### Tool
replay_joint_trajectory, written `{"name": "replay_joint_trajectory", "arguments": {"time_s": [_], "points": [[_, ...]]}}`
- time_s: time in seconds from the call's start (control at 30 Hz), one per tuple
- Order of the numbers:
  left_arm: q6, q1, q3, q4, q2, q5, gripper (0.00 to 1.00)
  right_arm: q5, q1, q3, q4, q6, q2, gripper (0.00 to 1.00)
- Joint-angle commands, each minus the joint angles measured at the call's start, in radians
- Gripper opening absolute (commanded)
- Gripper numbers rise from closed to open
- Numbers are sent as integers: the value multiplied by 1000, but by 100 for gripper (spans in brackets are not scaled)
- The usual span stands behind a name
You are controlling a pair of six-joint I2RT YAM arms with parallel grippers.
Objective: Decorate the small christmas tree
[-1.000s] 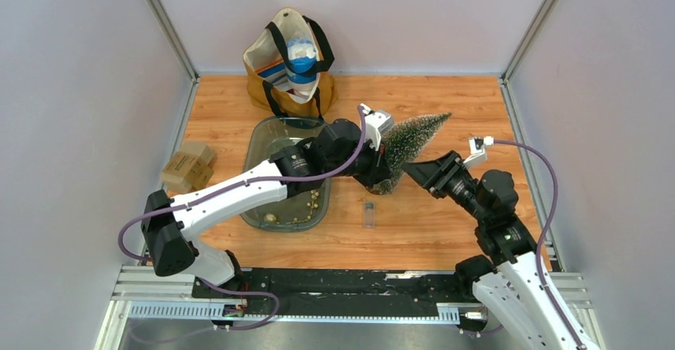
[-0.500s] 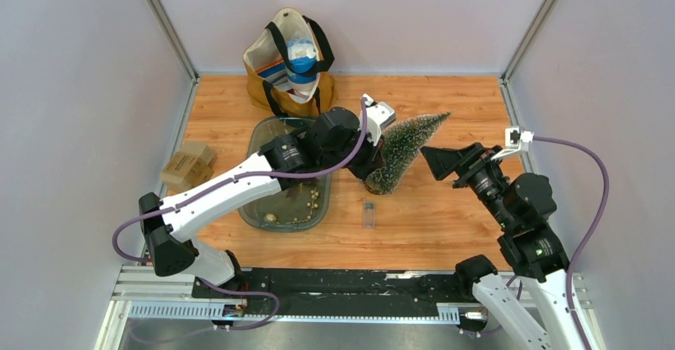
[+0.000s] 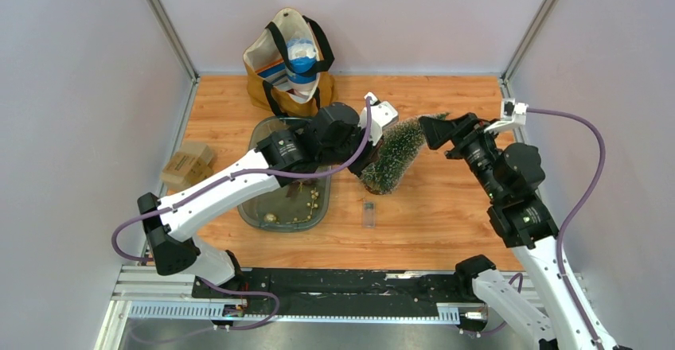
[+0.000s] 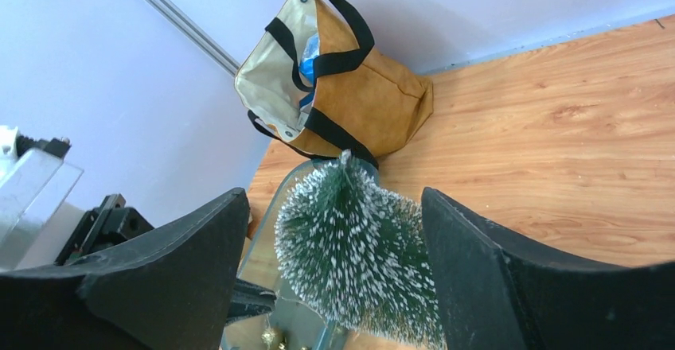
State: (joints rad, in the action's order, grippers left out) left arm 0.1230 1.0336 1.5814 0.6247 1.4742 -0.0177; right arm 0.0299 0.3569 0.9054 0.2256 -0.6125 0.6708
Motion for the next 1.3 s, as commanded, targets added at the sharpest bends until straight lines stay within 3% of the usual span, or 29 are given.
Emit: {"name": "replay_joint_trajectory", "arguments": {"time_s": [0.0, 0.1, 0.3, 0.47, 0.77, 0.93, 1.2, 1.27], "points": [[-72, 3, 51, 6, 5, 44, 0, 8, 4, 69, -89, 0, 56, 78], [-89, 2, 54, 3, 14, 65, 0, 25, 4, 56, -124, -24, 76, 55], [-112, -17, 34, -51, 21, 75, 0, 25, 4, 27, -141, -36, 67, 25], [-121, -56, 16, -114, 24, 62, 0, 34, 4, 12, -147, -21, 61, 8], [-145, -86, 12, -229, 107, -89, 0, 68, 4, -19, -143, -24, 62, 4], [-74, -86, -33, -351, 135, -165, 0, 79, 2, -33, -132, -23, 50, 3], [0, -86, -122, -451, 120, -159, 0, 68, 2, -43, -120, -20, 39, 4], [4, -86, -130, -451, 103, -136, 6, 67, 1, -42, -117, -20, 41, 4]]}}
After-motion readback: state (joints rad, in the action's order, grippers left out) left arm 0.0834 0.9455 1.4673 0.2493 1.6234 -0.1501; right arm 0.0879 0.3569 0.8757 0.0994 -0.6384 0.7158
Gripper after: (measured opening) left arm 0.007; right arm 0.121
